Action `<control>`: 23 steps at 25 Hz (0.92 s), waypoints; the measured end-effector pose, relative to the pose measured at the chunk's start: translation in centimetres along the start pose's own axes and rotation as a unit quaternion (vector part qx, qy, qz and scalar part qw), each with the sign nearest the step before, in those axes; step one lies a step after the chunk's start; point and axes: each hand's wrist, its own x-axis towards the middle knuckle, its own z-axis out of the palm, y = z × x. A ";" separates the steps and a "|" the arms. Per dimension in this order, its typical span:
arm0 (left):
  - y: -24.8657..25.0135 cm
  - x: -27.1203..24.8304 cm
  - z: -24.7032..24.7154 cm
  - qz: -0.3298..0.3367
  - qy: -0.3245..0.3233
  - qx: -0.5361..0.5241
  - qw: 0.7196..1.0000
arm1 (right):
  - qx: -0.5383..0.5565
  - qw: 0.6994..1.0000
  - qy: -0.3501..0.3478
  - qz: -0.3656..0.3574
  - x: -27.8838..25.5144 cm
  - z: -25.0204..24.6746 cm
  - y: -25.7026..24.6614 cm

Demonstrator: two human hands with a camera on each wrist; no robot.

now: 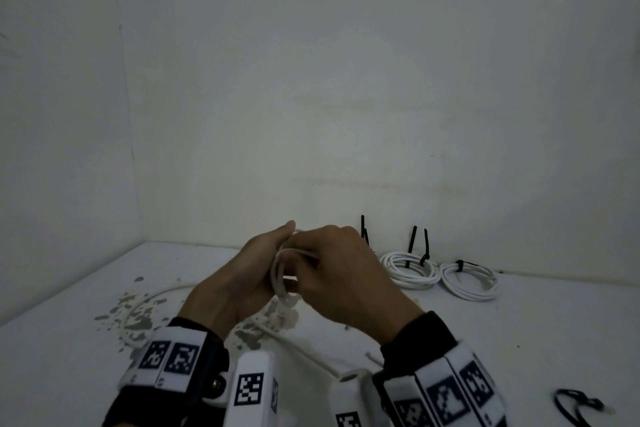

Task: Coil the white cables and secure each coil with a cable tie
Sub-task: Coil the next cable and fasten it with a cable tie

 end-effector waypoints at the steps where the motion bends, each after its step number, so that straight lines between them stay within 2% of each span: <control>1: 0.0 0.0 0.2 0.001 -0.006 -0.002 1.000 | 0.014 1.000 0.024 0.015 0.1 0.0 0.5; 6: 0.6 -0.1 1.4 -0.020 -0.029 0.027 0.999 | -0.006 0.990 0.096 0.102 0.2 -1.1 2.9; 9: 0.2 -0.2 1.5 -0.008 -0.011 0.053 0.999 | -0.023 0.983 0.132 0.129 0.0 -1.7 3.3; 11: 0.2 -0.2 1.0 0.000 0.020 0.025 0.999 | -0.004 0.983 0.117 0.141 -0.2 -3.0 3.9; 14: 0.5 0.1 -0.9 0.017 0.066 -0.056 0.996 | 0.050 0.986 0.049 0.151 -1.1 -5.9 6.1; 17: 1.0 -0.1 -2.6 0.022 0.082 -0.108 0.991 | 0.008 0.976 0.015 0.217 -2.4 -8.1 8.5; 19: 1.1 -0.4 -2.8 0.021 0.070 -0.137 0.988 | -0.064 0.956 0.016 0.285 -3.0 -8.2 9.1; 21: 1.2 -0.4 -2.4 0.016 0.044 -0.159 0.986 | -0.140 0.929 0.064 0.338 -3.0 -7.4 9.6; 22: 1.2 -0.4 -2.0 0.012 0.027 -0.170 0.985 | -0.134 0.926 0.105 0.337 -2.8 -6.8 9.7; 23: 1.2 -0.3 -1.4 0.005 0.010 -0.182 0.983 | -0.076 0.930 0.147 0.329 -2.4 -6.0 9.6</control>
